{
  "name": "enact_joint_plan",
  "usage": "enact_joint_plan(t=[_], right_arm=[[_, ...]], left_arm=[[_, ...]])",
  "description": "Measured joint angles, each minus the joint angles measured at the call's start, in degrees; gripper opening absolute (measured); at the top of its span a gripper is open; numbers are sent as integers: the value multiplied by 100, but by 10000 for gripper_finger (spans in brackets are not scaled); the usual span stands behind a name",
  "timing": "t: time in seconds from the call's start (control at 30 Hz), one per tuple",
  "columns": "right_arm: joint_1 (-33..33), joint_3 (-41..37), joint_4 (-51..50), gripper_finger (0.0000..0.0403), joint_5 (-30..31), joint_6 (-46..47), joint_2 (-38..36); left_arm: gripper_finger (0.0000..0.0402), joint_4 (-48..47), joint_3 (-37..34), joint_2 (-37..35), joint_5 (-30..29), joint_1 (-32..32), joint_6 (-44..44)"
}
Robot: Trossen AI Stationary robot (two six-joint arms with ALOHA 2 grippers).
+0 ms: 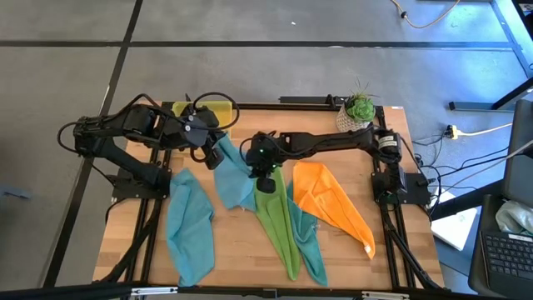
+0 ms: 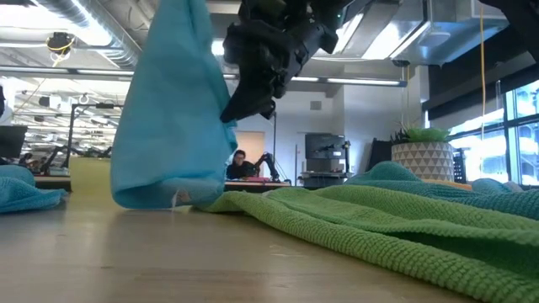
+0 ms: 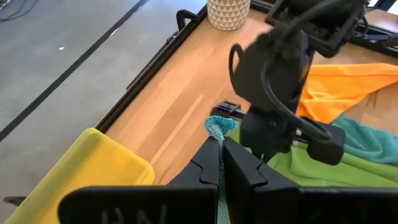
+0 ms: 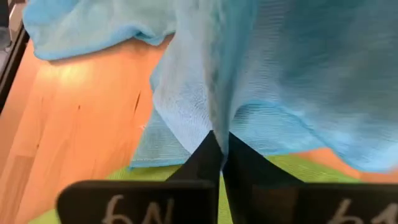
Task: Fold microfiber towels
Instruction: Fold the center blue towel
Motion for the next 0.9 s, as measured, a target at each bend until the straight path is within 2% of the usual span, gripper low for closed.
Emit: enact_joint_plan(t=[0.1, 0.33, 0.53, 0.7, 0.9], right_arm=[[-55, 0, 23, 26, -48, 9, -13], [-164, 0, 43, 27, -738, 146, -13], [-188, 0, 63, 26, -770, 138, -13], [-188, 0, 161, 27, -1087, 132, -13], [-206, 0, 172, 58, -1153, 163, -13]], left_arm=[[0, 4, 0, 0, 0, 2, 2], [0, 9, 0, 0, 0, 2, 0], [0, 24, 0, 0, 0, 0, -35], [0, 24, 0, 0, 0, 1, -39], [0, 43, 0, 0, 0, 0, -43]])
